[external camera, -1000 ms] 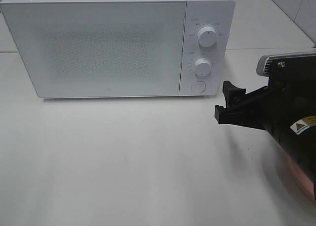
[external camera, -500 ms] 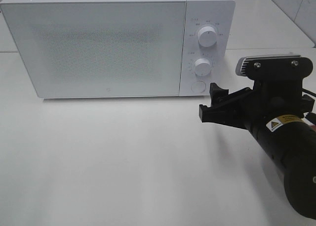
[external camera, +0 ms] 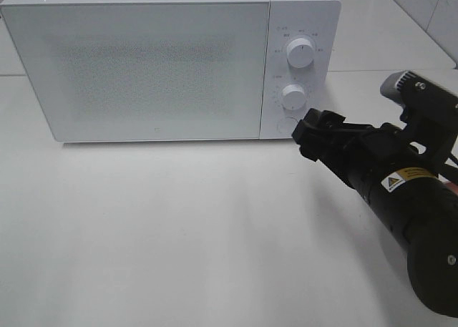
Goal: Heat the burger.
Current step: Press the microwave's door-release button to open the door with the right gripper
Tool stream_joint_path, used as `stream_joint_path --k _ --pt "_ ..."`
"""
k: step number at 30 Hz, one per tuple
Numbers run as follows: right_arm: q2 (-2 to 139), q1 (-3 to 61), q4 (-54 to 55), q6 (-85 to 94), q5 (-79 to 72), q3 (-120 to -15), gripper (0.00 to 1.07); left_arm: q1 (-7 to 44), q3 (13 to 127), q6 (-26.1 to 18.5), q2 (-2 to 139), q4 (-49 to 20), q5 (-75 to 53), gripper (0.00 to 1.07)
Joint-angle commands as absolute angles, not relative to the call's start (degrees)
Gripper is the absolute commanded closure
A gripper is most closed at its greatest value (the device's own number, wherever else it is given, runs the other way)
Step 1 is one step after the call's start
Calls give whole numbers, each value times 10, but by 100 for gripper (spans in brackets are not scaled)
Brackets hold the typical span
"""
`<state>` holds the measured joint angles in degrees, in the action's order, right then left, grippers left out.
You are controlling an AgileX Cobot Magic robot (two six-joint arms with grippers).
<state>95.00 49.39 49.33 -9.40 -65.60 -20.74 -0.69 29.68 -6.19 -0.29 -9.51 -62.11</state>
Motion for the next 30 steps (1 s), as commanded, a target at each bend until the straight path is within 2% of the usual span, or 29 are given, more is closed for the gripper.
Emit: stream_joint_path --k 1,3,6,8,9,11,14,15,16,17,19,25,30 --pt "949 497 488 -162 -654 -211 32 -5 295 -60 -13 -98 -612 7" --pt "949 497 488 -252 -650 -211 36 -5 295 -60 -13 -98 -612 7" --pt "949 497 488 -276 -650 -211 37 -5 295 -60 -13 -98 -612 7" --pt "949 497 488 -345 -650 -211 44 -5 295 -60 -13 -98 -612 7" --pt "949 497 488 -345 -650 -211 44 -5 295 -60 -13 -98 -612 7" --pt "949 497 488 -455 -650 -211 57 -5 295 -60 -13 -98 -612 7" --pt "949 497 488 -481 -650 -211 62 -5 295 -60 -13 -98 -612 7" --pt "949 497 488 -525 -649 -211 71 -5 295 -60 -13 -98 -612 7" --pt "949 497 488 -546 -645 -211 75 -5 295 -60 -13 -98 -612 7" --pt "949 497 488 -546 -645 -211 75 -5 295 -60 -13 -98 -612 7" --pt "949 497 488 -630 -622 -211 89 -5 295 -60 -13 -98 -612 7" --pt "949 497 469 -735 -602 -211 97 -5 295 -60 -13 -98 -612 7" --pt "949 497 450 -765 -602 -211 100 -5 295 -60 -13 -98 -612 7"
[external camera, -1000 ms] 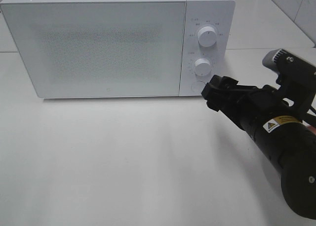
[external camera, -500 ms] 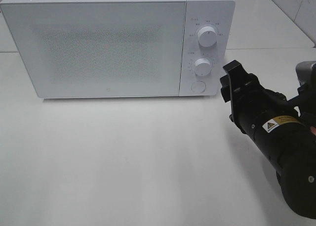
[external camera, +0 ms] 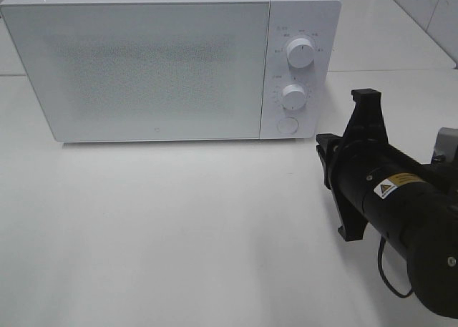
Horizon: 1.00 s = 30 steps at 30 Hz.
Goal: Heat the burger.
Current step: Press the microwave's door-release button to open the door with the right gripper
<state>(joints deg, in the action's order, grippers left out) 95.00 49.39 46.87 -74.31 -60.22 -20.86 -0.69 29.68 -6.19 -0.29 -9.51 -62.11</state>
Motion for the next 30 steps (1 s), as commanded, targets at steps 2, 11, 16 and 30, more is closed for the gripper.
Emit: stream_joint_path --k 2,11,16,30 --pt "949 497 447 -767 -602 -211 101 -5 295 -60 -13 -98 -612 7" --pt "949 496 445 -735 -595 -211 107 -5 295 -60 -13 -98 -612 7" --pt "961 495 454 -732 -592 -211 107 -5 295 -60 -13 -98 -612 7" --pt "1050 495 454 -773 -591 -258 107 -5 295 -60 -13 -98 -612 7"
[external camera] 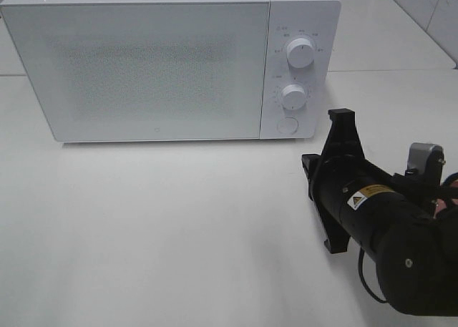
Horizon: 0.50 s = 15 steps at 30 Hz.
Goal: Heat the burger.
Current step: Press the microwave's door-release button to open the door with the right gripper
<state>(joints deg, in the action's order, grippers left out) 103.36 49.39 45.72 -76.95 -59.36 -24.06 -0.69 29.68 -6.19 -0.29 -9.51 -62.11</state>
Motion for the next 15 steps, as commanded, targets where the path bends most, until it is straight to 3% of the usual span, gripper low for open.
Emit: stream_joint_path --k 1,15 --pt "1055 494 456 -773 -591 -262 107 -5 295 -60 -13 -98 -612 7" --pt "1089 427 409 -775 -552 -319 107 -5 295 -60 -13 -98 -612 7"
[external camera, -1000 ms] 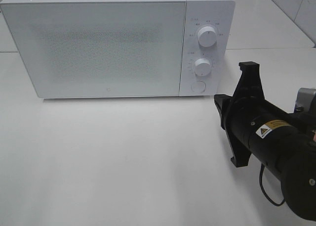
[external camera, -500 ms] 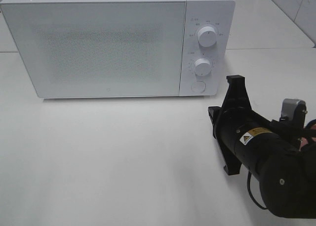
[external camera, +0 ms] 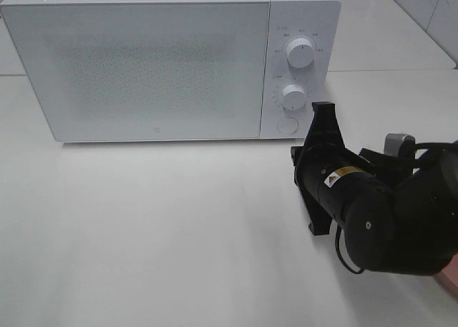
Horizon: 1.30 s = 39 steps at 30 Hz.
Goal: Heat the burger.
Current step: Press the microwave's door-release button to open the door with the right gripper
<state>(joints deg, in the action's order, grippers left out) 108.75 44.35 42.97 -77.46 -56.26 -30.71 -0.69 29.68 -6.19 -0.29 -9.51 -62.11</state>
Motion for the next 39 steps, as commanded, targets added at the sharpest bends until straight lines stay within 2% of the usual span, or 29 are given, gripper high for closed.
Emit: stream_joint_path --k 1,18,39 --pt "1089 415 398 -775 -541 -325 107 -5 295 -60 -13 -98 -612 7" --pt "1161 357 363 -776 -487 -419 107 -5 295 -60 -13 -98 -612 7" --pt "1212 323 348 -772 -484 -488 107 -5 295 -60 -13 -98 -612 7"
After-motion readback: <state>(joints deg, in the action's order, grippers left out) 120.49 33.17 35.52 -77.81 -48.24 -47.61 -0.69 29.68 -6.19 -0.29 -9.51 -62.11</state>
